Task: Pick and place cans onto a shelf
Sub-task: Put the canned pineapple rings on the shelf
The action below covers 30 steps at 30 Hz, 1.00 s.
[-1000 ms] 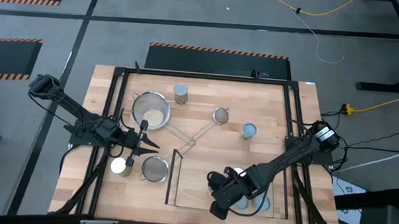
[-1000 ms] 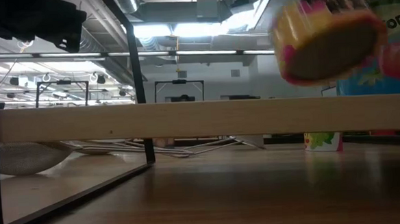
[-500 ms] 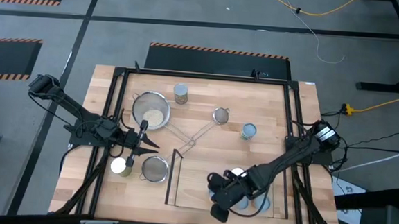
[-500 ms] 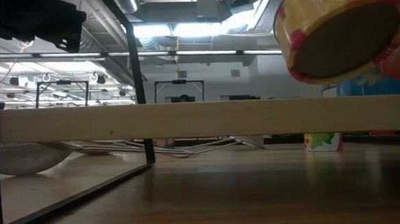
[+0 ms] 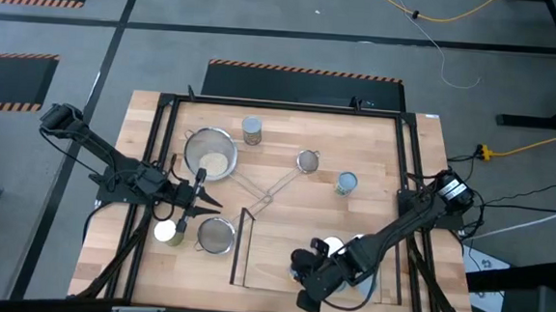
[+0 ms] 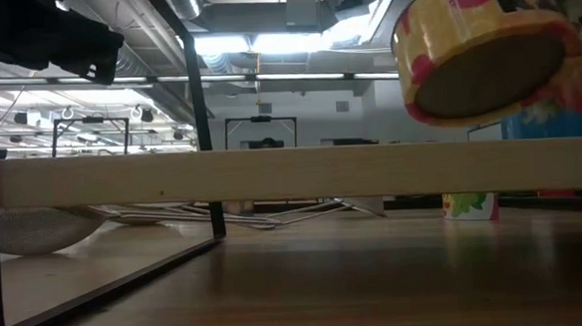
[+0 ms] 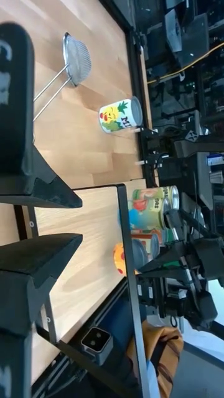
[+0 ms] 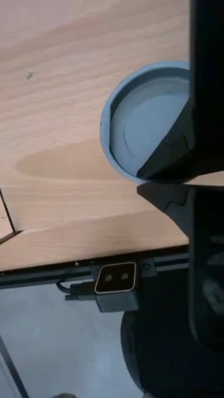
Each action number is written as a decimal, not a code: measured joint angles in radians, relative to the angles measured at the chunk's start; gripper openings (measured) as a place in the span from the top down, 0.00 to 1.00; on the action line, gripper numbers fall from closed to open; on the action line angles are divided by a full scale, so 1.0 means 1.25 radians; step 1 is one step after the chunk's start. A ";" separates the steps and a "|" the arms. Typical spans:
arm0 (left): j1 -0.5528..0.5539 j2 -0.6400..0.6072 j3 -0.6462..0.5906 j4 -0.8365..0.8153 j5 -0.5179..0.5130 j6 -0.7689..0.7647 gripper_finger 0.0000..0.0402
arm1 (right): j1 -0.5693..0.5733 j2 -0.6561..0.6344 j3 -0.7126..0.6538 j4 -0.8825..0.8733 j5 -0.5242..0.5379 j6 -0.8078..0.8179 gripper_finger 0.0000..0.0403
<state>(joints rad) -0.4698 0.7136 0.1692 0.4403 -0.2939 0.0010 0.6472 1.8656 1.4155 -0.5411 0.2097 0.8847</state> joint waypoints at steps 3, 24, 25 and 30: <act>0.000 0.000 0.000 -0.002 0.000 -0.010 0.83 | -0.001 0.001 0.003 -0.004 0.000 -0.019 0.96; 0.000 0.000 0.000 -0.005 0.000 -0.020 0.83 | -0.002 -0.001 0.052 0.025 0.006 -0.168 0.96; 0.000 0.000 0.000 -0.005 0.000 -0.020 0.83 | -0.002 -0.001 0.062 0.023 0.006 -0.182 0.96; 0.000 0.000 0.000 -0.005 0.000 -0.020 0.83 | -0.010 -0.002 0.083 0.026 0.007 -0.228 0.96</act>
<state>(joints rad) -0.4702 0.7136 0.1692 0.4343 -0.2939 -0.0235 0.6343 1.8626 1.5195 -0.5084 0.2187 0.5999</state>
